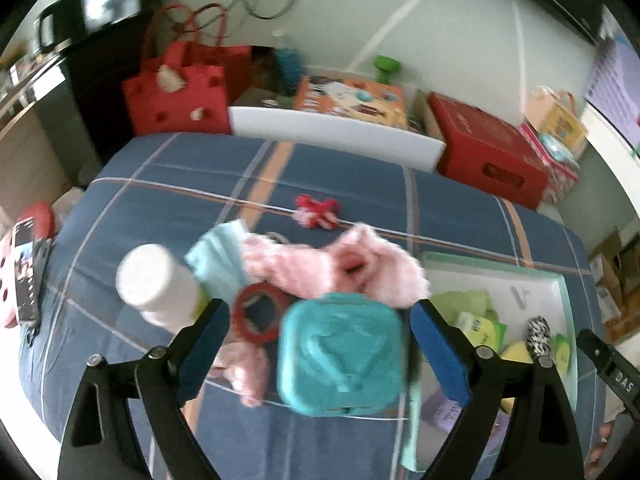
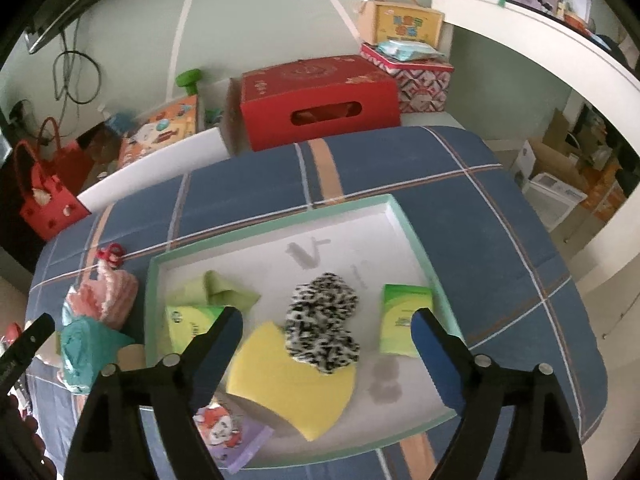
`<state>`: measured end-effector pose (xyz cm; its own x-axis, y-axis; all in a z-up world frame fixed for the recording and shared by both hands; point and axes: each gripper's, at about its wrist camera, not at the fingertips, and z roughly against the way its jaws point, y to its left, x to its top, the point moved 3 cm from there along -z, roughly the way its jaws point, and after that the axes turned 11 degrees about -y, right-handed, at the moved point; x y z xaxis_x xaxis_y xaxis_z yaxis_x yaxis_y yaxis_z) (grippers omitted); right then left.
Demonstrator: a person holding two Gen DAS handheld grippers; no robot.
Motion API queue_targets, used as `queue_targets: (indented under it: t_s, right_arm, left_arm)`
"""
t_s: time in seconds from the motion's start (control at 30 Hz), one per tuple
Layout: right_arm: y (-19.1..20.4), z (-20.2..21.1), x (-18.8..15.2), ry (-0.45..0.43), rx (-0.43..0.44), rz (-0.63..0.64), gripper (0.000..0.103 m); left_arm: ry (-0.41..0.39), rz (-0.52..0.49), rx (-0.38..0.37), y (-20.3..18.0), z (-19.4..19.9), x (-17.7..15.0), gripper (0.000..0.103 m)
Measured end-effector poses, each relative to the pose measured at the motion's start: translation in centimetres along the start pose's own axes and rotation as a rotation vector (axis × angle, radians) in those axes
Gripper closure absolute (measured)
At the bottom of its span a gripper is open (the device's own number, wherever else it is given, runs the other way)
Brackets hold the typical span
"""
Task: Organize soft objects
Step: 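Open the left tool over the tray while the right tool releases the scrunchie, then withdraw both open tools from the tray back toward the pile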
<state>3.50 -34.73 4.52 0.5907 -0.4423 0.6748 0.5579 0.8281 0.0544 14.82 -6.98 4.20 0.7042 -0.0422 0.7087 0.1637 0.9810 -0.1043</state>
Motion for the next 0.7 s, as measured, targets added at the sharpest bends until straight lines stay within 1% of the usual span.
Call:
queue_targets:
  t_s: [0.03, 0.23, 0.43, 0.57, 0.63, 0.7]
  right_arm:
    - [0.5, 0.1, 0.0, -0.003, 0.014, 0.003, 0.015]
    - [4.4, 1.2, 0.0, -0.038, 0.124, 0.047, 0.015]
    - [9.1, 2.0, -1.1, -0.066, 0.222, 0.124, 0.015]
    - [11.6, 2.1, -2.4, -0.072, 0.301, 0.178, 0.014]
    - [12.5, 2.0, -3.1, -0.063, 0.317, 0.206, 0.014]
    - [13.4, 1.7, -3.7, -0.058, 0.31, 0.235, 0.014]
  left_arm:
    - [-0.006, 0.016, 0.01, 0.8, 0.2, 0.1, 0.004]
    - [-0.038, 0.106, 0.047, 5.1, 1.0, 0.4, 0.004]
    - [-0.056, 0.162, 0.078, 8.2, 1.3, -0.8, 0.004]
    - [-0.026, 0.152, 0.11, 9.0, 0.8, -2.0, 0.004]
    - [0.004, 0.161, 0.116, 9.3, 0.3, -2.7, 0.004]
    - [0.024, 0.188, 0.111, 9.6, 0.0, -3.2, 0.004]
